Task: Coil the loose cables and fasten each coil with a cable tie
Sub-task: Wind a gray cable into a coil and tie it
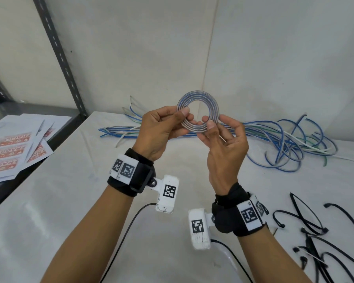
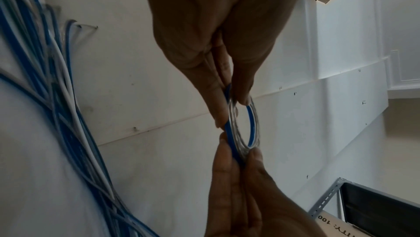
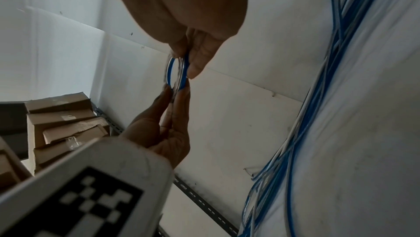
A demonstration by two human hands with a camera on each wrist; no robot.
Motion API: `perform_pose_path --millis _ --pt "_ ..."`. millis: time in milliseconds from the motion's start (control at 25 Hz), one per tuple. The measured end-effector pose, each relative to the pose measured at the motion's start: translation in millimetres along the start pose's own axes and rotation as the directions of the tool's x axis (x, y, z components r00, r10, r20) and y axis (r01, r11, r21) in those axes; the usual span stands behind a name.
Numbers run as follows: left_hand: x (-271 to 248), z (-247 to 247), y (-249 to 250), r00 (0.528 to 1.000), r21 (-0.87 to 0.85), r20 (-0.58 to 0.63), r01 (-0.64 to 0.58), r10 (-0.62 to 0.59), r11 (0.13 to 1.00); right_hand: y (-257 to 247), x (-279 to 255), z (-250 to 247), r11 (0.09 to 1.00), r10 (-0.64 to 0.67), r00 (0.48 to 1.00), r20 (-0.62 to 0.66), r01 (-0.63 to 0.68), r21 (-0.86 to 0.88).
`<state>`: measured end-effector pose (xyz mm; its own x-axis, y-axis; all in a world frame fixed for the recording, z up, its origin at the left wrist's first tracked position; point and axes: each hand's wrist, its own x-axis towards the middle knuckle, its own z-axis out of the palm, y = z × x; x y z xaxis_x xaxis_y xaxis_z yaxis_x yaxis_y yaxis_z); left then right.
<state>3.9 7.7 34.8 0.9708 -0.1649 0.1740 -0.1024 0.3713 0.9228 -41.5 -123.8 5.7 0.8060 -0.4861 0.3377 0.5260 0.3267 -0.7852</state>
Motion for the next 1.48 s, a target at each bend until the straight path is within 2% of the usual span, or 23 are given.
perform_pose_path --millis 120,280,440,520,640,760,880,1000,1240,1280,1360,1400,1440,1480 --pt "-0.3 4.5 -2.6 1.000 -0.022 -0.004 0.008 -0.008 1.000 1.6 1.9 -2.9 0.996 -0.047 0.999 -0.008 0.046 -0.074" --pt "-1.3 9.7 -6.6 1.000 -0.080 0.003 0.028 -0.028 0.996 3.7 4.3 -5.3 0.995 -0.057 0.998 -0.019 0.056 -0.084" --pt "-3.0 13.1 -9.4 1.000 -0.036 0.013 -0.006 0.006 0.999 -4.0 14.9 -13.1 0.980 -0.108 0.994 0.016 0.109 -0.164" --pt "-0.5 8.1 -1.8 0.999 0.104 0.043 0.017 -0.022 0.994 -12.9 24.8 -22.1 0.962 -0.088 0.985 0.147 0.123 -0.245" --pt "2.5 -2.2 5.2 0.961 0.313 0.163 0.165 -0.224 0.935 -21.9 34.1 -36.5 0.875 0.025 0.900 0.435 0.191 -0.445" --pt "1.4 -1.4 0.2 0.904 0.381 0.279 0.204 -0.323 0.902 -23.8 38.1 -43.2 0.791 0.121 0.832 0.541 0.248 -0.560" --pt "0.0 5.6 -7.7 0.904 0.362 0.248 0.247 -0.349 0.899 -23.2 39.4 -46.0 0.737 0.134 0.815 0.564 0.298 -0.607" --pt "-1.2 11.4 -8.6 0.911 0.335 0.213 0.271 -0.353 0.903 -24.7 41.3 -47.0 0.749 0.150 0.817 0.557 0.274 -0.603" --pt "0.8 13.2 -15.6 0.945 0.383 0.170 0.199 -0.281 0.902 -29.0 42.9 -40.4 0.763 0.210 0.809 0.549 0.216 -0.609" --pt "0.4 13.6 -19.7 0.944 0.403 0.163 0.201 -0.285 0.893 -34.0 45.2 -41.2 0.733 0.256 0.804 0.536 0.199 -0.650" --pt "0.7 15.3 -28.0 0.945 0.458 0.163 0.181 -0.282 0.871 -47.2 57.3 -49.2 0.578 0.389 0.799 0.459 0.176 -0.796" --pt "0.3 16.3 -33.0 0.945 0.482 0.169 0.170 -0.281 0.859 -53.0 61.4 -57.9 0.432 0.480 0.789 0.384 0.169 -0.886" --pt "0.9 16.9 -37.8 0.942 0.503 0.178 0.161 -0.284 0.849 -59.1 62.3 -65.7 0.228 0.579 0.760 0.295 0.197 -0.954" --pt "-0.1 18.6 -42.7 0.935 0.519 0.195 0.158 -0.297 0.840 -64.5 58.6 -75.3 -0.016 0.669 0.721 0.180 0.256 -0.967"
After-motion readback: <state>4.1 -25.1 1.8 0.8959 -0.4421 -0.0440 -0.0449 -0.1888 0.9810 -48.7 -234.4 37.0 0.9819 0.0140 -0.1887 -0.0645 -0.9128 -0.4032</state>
